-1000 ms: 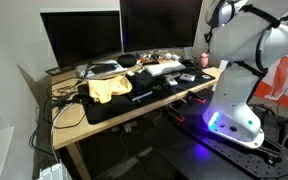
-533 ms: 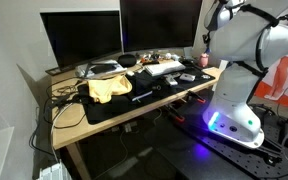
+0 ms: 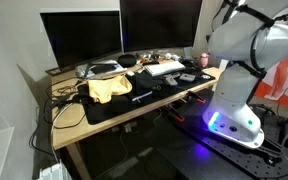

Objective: Pick up and then put down the blue object

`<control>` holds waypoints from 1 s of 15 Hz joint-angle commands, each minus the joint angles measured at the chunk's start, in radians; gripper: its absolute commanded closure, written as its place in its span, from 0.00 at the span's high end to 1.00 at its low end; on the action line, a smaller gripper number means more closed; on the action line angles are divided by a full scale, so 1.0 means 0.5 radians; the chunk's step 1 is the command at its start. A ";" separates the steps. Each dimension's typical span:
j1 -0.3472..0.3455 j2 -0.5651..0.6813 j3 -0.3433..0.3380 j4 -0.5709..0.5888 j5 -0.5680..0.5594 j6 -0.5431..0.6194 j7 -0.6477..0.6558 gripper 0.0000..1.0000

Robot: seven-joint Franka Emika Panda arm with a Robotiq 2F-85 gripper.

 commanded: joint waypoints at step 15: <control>0.721 -0.329 -0.141 -0.410 0.424 -0.163 -0.378 0.09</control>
